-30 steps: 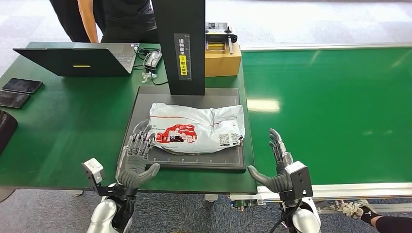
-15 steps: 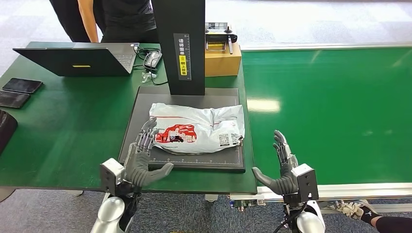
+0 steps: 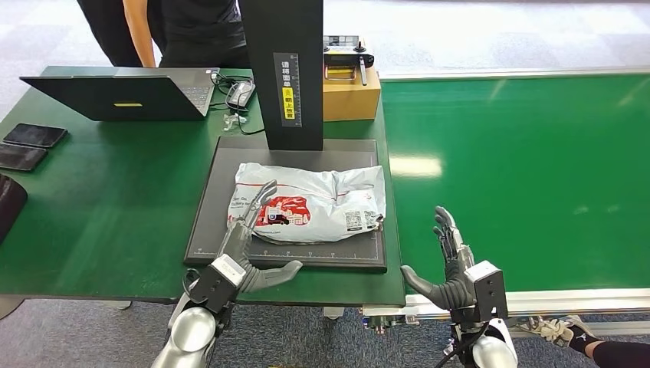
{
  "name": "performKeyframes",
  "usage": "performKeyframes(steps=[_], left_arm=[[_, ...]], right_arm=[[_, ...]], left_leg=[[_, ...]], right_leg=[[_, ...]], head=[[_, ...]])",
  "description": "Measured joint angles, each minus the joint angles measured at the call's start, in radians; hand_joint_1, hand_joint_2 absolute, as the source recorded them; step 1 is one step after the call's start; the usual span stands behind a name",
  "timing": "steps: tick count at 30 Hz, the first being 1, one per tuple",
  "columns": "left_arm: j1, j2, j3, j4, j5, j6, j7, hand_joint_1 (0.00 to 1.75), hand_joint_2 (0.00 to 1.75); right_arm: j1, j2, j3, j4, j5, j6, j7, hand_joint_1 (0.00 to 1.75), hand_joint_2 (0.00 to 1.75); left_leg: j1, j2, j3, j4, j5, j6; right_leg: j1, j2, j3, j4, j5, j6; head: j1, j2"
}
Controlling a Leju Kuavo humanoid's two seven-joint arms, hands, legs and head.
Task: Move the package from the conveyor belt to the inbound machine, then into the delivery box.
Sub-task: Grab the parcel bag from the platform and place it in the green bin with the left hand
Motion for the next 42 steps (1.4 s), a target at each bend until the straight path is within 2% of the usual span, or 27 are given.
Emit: performKeyframes(steps=[3,7,10,13,19,27,33,37,38,39,41,42], left_arm=[[-0.008,0.001,-0.009,0.001,-0.049,0.038,0.005,0.00,1.75],[-0.053,0.008,-0.048,0.022,-0.205,0.152,0.045,0.00,1.75],[-0.097,0.011,-0.091,0.048,-0.377,0.237,0.132,0.00,1.75],[-0.143,0.013,-0.138,0.091,-0.536,0.272,0.247,0.00,1.75],[-0.217,0.013,-0.174,0.197,-0.589,0.218,0.360,0.00,1.75],[-0.257,0.013,-0.182,0.283,-0.583,0.146,0.401,0.00,1.75],[-0.301,0.014,-0.187,0.379,-0.620,0.100,0.546,0.00,1.75],[-0.324,0.014,-0.184,0.411,-0.662,0.084,0.609,0.00,1.75],[-0.328,0.014,-0.183,0.416,-0.671,0.080,0.621,0.08,1.75],[-0.331,0.014,-0.181,0.422,-0.678,0.077,0.630,0.46,1.75],[-0.335,0.014,-0.175,0.432,-0.689,0.076,0.642,1.33,1.75],[-0.335,0.014,-0.170,0.437,-0.694,0.078,0.646,1.68,1.75]], right_arm=[[-0.001,0.000,-0.001,0.001,0.000,0.001,-0.001,0.00,1.75],[-0.016,0.001,-0.001,0.010,0.000,0.006,-0.003,0.00,1.75],[-0.031,0.006,-0.001,0.020,0.010,0.008,-0.006,0.00,1.75],[-0.039,0.015,-0.001,0.026,0.021,0.008,-0.008,0.00,1.75],[-0.036,0.025,-0.001,0.028,0.027,0.009,-0.010,0.00,1.75],[-0.018,0.037,-0.001,0.018,0.042,0.013,-0.005,0.00,1.75],[-0.005,0.045,0.001,0.010,0.050,0.019,0.002,0.00,1.75],[0.006,0.050,0.002,0.004,0.054,0.019,0.006,0.00,1.75],[0.008,0.050,0.002,0.002,0.055,0.019,0.007,0.00,1.75],[0.009,0.051,0.003,0.002,0.056,0.019,0.007,0.00,1.75],[0.010,0.052,0.004,0.001,0.056,0.018,0.009,0.00,1.75],[0.010,0.052,0.005,0.001,0.056,0.017,0.010,0.00,1.75]], left_leg=[[0.000,0.000,0.000,0.000,0.000,0.000],[0.000,0.000,0.000,0.000,0.000,0.000],[0.000,0.000,0.000,0.000,0.000,0.000],[0.000,0.000,0.000,0.000,0.000,0.000],[0.000,0.000,0.000,0.000,0.000,0.000],[0.000,0.000,0.000,0.000,0.000,0.000],[0.000,0.000,0.000,0.000,0.000,0.000],[0.000,0.000,0.000,0.000,0.000,0.000],[0.000,0.000,0.000,0.000,0.000,0.000],[0.000,0.000,0.000,0.000,0.000,0.000],[0.000,0.000,0.000,0.000,0.000,0.000],[0.000,0.000,0.000,0.000,0.000,0.000]], right_leg=[[0.000,0.000,0.000,0.000,0.000,0.000],[0.000,0.000,0.000,0.000,0.000,0.000],[0.000,0.000,0.000,0.000,0.000,0.000],[0.000,0.000,0.000,0.000,0.001,0.000],[0.000,0.000,0.000,0.000,0.001,0.000],[0.000,0.000,0.000,0.000,0.000,0.000],[0.000,0.000,0.000,0.000,0.000,0.000],[0.000,0.000,0.000,0.000,0.001,0.000],[0.000,0.000,0.000,0.000,0.000,0.000],[0.000,0.000,0.000,0.000,0.000,0.000],[0.000,0.000,0.000,0.000,0.000,0.000],[0.000,0.000,0.000,0.000,0.000,0.000]], head=[[0.000,0.000],[0.000,0.000],[0.000,0.000],[0.000,0.000],[0.000,0.000],[0.000,0.000],[0.000,0.000],[0.000,0.000],[0.000,0.000],[0.000,0.000],[0.000,0.000],[0.000,0.000]])
